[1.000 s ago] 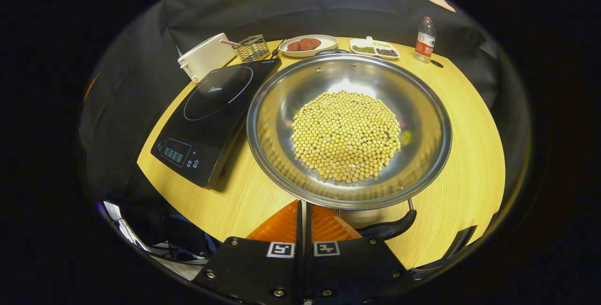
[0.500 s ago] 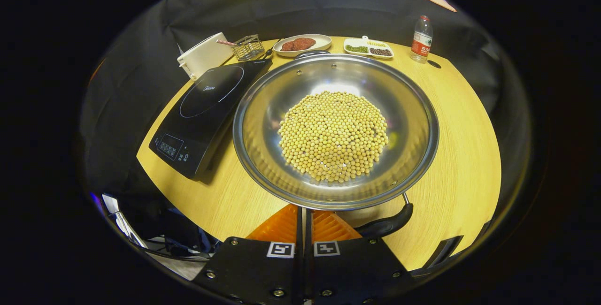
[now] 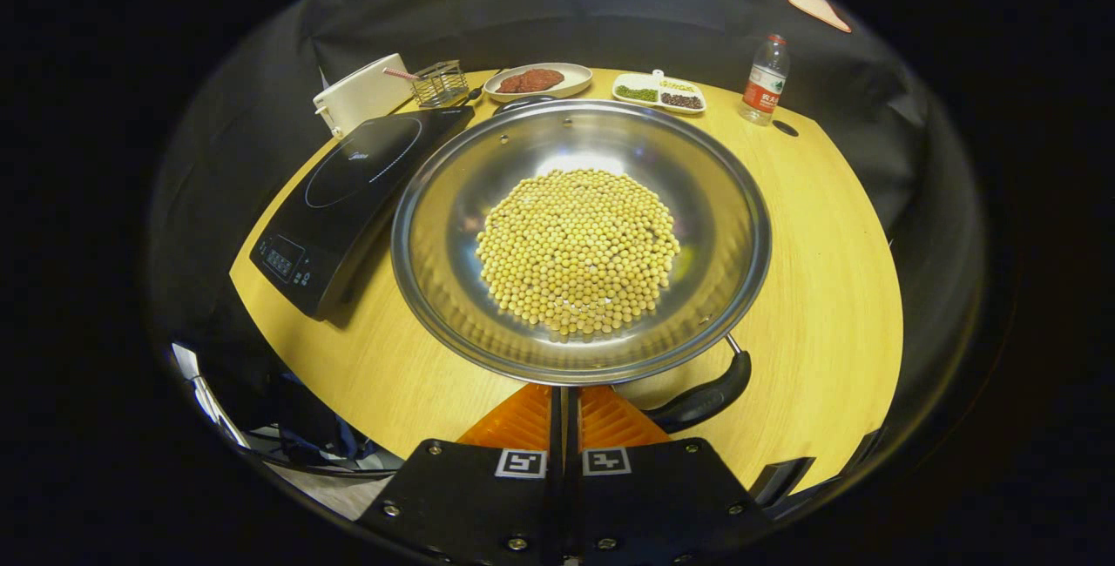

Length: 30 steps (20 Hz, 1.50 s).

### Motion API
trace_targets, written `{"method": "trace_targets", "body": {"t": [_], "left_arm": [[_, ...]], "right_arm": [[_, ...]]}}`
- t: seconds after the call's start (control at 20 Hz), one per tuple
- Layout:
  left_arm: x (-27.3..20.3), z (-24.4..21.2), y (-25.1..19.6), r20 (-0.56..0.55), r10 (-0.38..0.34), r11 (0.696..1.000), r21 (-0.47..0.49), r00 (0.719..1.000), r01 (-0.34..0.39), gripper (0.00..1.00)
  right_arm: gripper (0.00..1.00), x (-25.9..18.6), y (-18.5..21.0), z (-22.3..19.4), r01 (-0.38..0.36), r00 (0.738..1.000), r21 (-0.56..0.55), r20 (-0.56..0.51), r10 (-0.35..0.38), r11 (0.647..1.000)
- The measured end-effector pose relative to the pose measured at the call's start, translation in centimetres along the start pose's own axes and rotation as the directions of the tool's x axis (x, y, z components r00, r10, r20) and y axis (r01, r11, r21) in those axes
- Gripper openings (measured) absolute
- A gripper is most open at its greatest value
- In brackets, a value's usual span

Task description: First push the handle of the pot to place it horizontally, then grasp the pot with both hands and set it on the induction cooktop.

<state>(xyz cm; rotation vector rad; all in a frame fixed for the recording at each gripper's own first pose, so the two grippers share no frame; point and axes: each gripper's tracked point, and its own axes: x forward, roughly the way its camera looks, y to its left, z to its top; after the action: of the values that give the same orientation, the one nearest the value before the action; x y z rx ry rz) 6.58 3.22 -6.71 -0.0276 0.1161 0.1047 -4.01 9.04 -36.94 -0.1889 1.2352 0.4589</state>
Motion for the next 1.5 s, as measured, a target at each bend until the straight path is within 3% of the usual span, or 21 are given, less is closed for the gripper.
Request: {"method": "trace_targets", "body": {"t": [0.65,0.95,1.5], "left_arm": [[0.7,-0.5,-4.4,-0.013,0.033,0.999,0.022,0.999,-0.033,0.96],[0.8,-1.0,-6.9,-0.024,0.044,0.998,0.041,0.999,-0.043,0.97],[1.0,-5.2,-10.8,-0.079,0.096,0.994,0.057,0.992,-0.092,0.96]], "right_arm": [[0.01,0.5,-7.1,2.0,0.084,0.995,-0.038,0.051,-0.082,0.996],[0.01,1.0,-10.3,3.3,0.122,0.988,-0.002,0.098,-0.121,0.993],[0.01,2.2,-14.5,6.8,0.122,0.974,0.049,0.185,-0.129,0.991]]}}
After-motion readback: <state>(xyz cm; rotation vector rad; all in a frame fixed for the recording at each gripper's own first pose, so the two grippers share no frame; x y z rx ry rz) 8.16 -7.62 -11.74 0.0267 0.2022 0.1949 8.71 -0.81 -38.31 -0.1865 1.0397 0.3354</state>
